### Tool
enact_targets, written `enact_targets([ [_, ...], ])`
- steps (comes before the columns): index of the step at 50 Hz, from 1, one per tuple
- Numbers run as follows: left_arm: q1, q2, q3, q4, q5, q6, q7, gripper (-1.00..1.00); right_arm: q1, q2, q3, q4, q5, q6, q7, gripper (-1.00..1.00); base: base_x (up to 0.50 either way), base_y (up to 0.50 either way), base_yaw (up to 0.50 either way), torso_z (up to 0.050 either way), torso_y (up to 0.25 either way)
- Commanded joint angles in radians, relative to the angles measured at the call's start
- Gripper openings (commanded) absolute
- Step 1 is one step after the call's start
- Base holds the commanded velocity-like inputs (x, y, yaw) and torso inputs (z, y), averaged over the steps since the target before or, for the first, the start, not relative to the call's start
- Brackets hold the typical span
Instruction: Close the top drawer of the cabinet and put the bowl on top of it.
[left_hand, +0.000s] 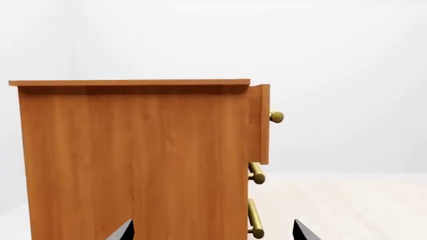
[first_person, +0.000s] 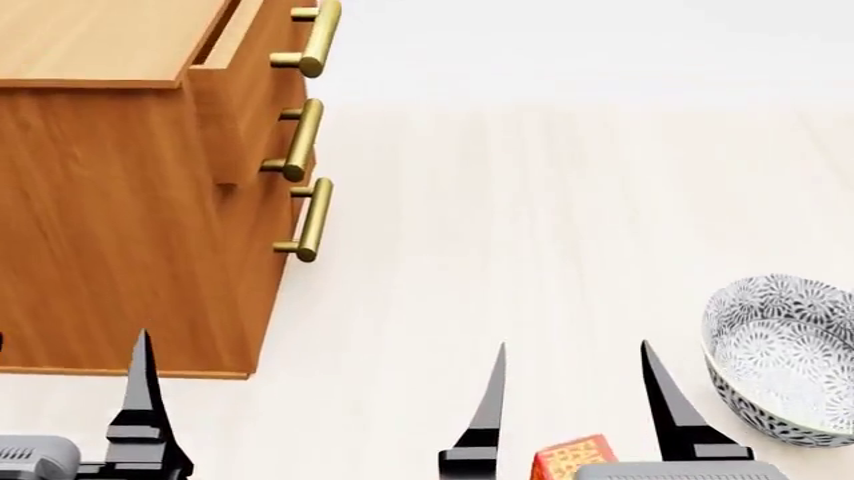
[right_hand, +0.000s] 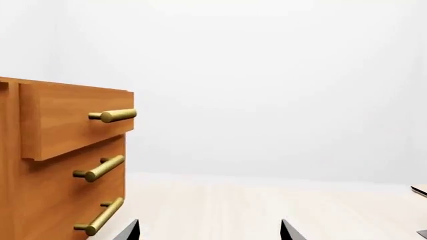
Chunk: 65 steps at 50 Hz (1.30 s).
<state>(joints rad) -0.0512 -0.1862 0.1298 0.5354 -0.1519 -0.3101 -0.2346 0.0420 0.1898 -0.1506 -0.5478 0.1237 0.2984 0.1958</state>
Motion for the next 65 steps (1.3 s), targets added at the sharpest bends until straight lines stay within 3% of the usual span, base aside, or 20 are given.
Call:
enact_targets([
  [1, 0.001, -0.008, 0.003, 0.002, -0.007, 0.002, -0.008, 1.0, 0.003, 0.01, -0.01, 0.002, 0.005, -0.004, 0.011, 1.0, 0.5, 0.0, 0.0, 0.0, 0.0],
  [29, -0.001, -0.037, 0.025, 0.022, -0.032, -0.001, -0.042, 1.0, 0.014, 0.034, -0.02, -0.005, 0.022, 0.0, 0.051, 1.0, 0.5, 0.0, 0.0, 0.0, 0.001],
  [42, 0.007, -0.048, 0.032, 0.025, -0.039, 0.01, -0.054, 1.0, 0.086, 0.043, -0.026, 0.012, 0.026, 0.057, 0.057, 1.0, 0.0, 0.0, 0.0, 0.0, 0.0],
  [47, 0.008, -0.053, 0.034, 0.035, -0.043, 0.007, -0.06, 1.0, 0.25, 0.044, -0.025, 0.078, 0.018, 0.179, 0.068, 1.0, 0.0, 0.0, 0.0, 0.0, 0.0],
  [48, 0.005, -0.054, 0.036, 0.034, -0.041, 0.004, -0.061, 1.0, 0.399, 0.033, -0.022, 0.179, 0.024, 0.256, 0.059, 1.0, 0.0, 0.0, 0.0, 0.0, 0.0],
  [54, 0.005, -0.059, 0.042, 0.041, -0.04, 0.001, -0.068, 1.0, 0.607, 0.011, -0.048, 0.339, 0.006, 0.338, 0.059, 1.0, 0.0, 0.0, 0.0, 0.0, 0.0],
  [55, -0.007, -0.061, 0.043, 0.045, -0.044, -0.016, -0.068, 1.0, 0.757, -0.083, -0.198, 0.489, -0.074, 0.359, -0.005, 1.0, 0.0, 0.0, 0.0, 0.0, 0.0],
  [57, -0.006, -0.062, 0.044, 0.043, -0.044, -0.012, -0.069, 1.0, 0.995, -0.085, -0.203, 0.789, -0.077, 0.338, -0.005, 1.0, 0.0, 0.0, 0.0, 0.0, 0.0],
  [65, -0.007, -0.065, 0.05, 0.045, -0.046, -0.014, -0.074, 1.0, 1.016, -0.084, -0.209, 0.847, -0.077, 0.334, 0.002, 1.0, 0.0, 0.0, 0.0, 0.0, 0.0],
])
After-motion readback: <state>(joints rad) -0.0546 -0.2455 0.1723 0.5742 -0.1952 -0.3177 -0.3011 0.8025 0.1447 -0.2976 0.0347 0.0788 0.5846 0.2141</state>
